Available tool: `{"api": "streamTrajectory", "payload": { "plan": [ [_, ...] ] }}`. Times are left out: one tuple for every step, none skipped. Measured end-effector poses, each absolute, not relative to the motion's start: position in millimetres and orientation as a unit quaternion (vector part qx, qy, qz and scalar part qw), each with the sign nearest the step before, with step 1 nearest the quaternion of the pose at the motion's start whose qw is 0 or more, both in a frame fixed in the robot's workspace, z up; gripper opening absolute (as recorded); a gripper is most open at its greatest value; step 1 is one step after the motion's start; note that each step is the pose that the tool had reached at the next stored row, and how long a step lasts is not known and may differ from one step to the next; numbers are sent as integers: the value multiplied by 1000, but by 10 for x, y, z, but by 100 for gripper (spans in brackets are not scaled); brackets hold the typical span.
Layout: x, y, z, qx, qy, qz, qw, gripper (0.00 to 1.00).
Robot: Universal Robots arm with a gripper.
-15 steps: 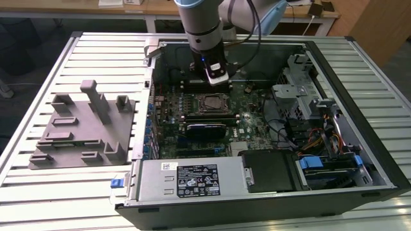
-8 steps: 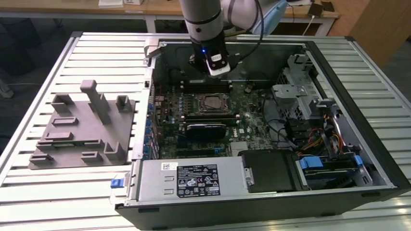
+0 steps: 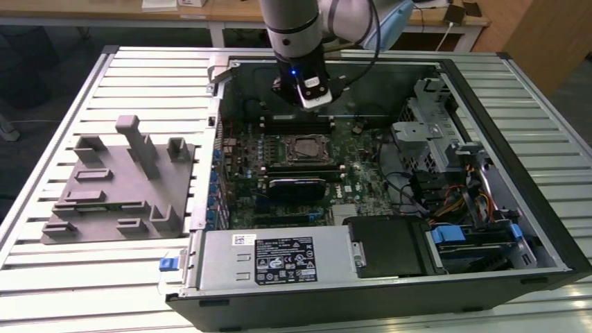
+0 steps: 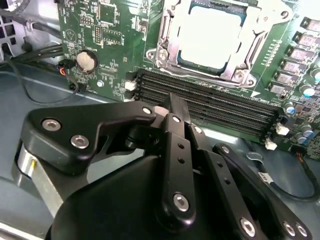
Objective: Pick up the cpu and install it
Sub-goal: 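Install the first cpu locking lever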
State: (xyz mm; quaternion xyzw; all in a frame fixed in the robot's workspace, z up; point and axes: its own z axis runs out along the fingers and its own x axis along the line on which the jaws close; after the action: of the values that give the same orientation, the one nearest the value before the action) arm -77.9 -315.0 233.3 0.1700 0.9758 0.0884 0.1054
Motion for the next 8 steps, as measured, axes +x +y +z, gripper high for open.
{"api": "streamTrajectory", "payload": {
  "plan": [
    [-773, -3150, 2332, 170, 976, 86, 104, 11],
    [-767, -3150, 2332, 170, 977, 83, 101, 11],
    [-755, -3151, 2332, 171, 978, 77, 96, 11],
    [-749, -3151, 2332, 171, 978, 74, 92, 11],
    [-743, -3151, 2332, 171, 979, 69, 89, 11],
    [-738, -3153, 2331, 171, 979, 65, 86, 11],
    [-734, -3162, 2330, 171, 980, 57, 81, 11],
    [-733, -3180, 2332, 171, 981, 52, 77, 11]
  ]
}}
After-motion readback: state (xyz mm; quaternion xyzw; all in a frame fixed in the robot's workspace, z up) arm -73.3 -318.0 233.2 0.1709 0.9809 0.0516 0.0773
